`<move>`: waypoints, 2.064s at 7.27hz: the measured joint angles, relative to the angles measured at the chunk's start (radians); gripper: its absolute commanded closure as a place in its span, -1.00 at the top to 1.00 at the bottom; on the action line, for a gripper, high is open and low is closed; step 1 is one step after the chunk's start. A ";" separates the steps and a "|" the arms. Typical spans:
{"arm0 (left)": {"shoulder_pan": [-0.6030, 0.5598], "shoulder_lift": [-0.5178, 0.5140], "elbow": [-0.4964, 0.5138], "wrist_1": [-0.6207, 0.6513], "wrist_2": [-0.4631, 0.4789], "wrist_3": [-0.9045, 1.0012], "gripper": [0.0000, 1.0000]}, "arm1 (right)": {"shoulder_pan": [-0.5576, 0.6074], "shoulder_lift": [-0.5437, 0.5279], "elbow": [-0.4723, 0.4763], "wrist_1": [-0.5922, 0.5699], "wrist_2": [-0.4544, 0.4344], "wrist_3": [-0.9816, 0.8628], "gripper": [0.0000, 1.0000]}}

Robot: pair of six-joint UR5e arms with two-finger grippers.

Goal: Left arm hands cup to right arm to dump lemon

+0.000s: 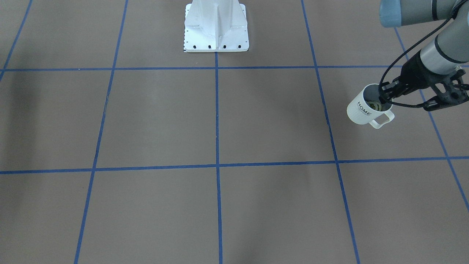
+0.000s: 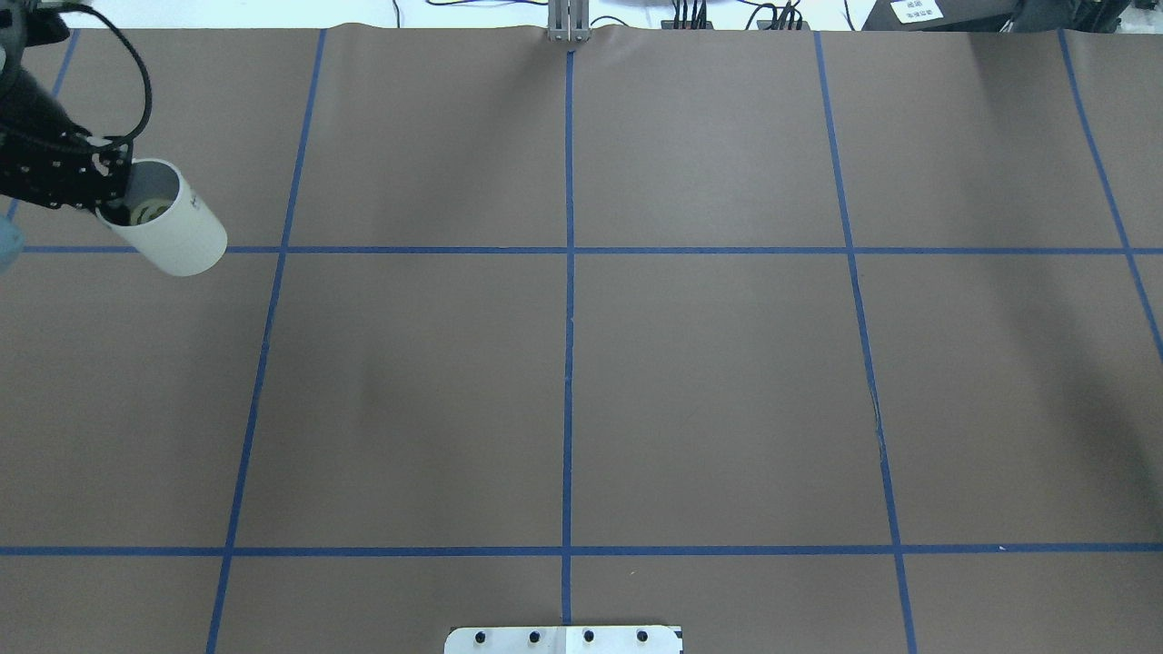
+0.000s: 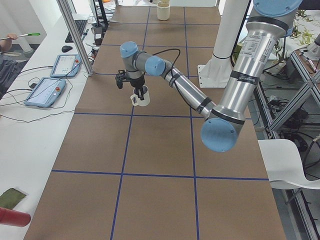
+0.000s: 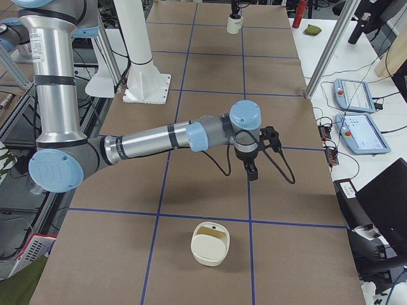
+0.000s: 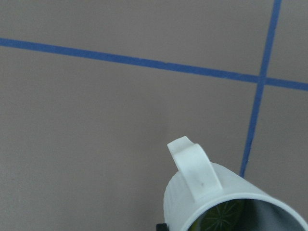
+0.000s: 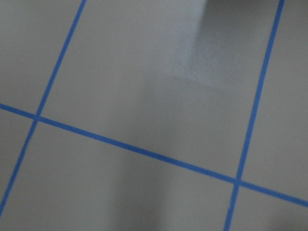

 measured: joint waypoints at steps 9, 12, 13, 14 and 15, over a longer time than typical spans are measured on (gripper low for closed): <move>0.134 -0.486 0.562 -0.419 -0.006 -0.677 -1.00 | -0.464 0.161 -0.019 0.833 -0.358 0.622 0.99; 0.158 -0.570 0.672 -0.432 -0.104 -0.766 -1.00 | -0.696 0.163 -0.012 0.964 -0.657 0.638 1.00; 0.160 -0.582 0.691 -0.432 -0.163 -0.771 -1.00 | -0.768 0.168 -0.008 0.971 -0.750 0.635 1.00; 0.167 -0.596 0.699 -0.433 -0.190 -0.787 -1.00 | -0.840 0.176 -0.006 0.972 -0.847 0.626 1.00; 0.182 -0.608 0.701 -0.436 -0.200 -0.812 -1.00 | -0.904 0.192 -0.006 0.967 -0.933 0.611 1.00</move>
